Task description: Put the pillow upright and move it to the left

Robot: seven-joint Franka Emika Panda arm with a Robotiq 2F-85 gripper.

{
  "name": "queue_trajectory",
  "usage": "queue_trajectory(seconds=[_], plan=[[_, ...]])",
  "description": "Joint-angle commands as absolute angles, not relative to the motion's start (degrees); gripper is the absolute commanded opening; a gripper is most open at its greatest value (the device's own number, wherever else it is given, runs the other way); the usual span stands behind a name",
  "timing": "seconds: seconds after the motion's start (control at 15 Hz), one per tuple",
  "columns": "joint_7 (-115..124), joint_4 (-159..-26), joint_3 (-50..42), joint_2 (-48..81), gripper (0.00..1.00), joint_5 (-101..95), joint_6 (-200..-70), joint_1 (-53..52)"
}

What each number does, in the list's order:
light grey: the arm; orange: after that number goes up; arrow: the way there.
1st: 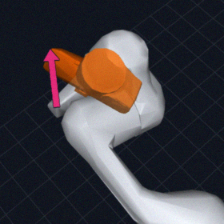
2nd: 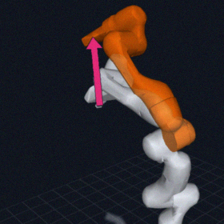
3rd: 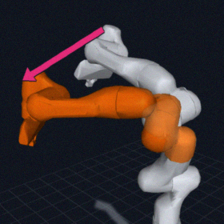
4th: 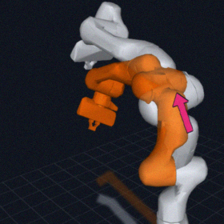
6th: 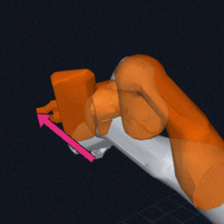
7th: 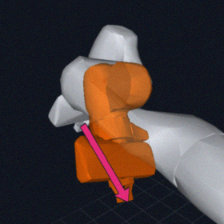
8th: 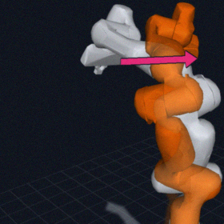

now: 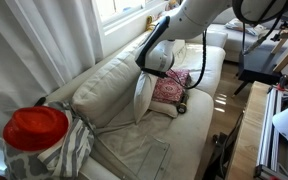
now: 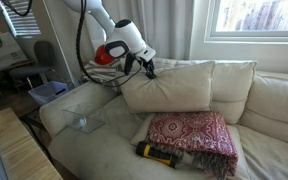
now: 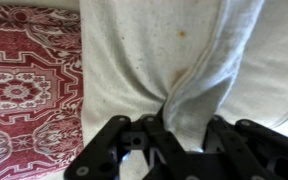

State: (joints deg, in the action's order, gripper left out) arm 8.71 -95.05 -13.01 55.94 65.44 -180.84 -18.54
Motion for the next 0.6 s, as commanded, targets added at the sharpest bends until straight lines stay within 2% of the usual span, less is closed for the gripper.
queue_trajectory(seconds=[0.0,0.13,0.33,0.4,0.53], plan=[[13.4,-83.4,-14.4,62.7,0.47,63.2,-174.8,-18.1],[14.1,-78.8,-13.5,65.4,0.45,63.4,-172.6,-17.0],[14.9,-73.1,-12.5,68.7,0.67,64.2,-171.3,-16.1],[17.5,-72.3,-8.0,68.4,0.74,59.2,-172.9,-12.7],[19.1,-70.1,-6.5,69.6,0.89,56.9,-172.5,-11.5]])
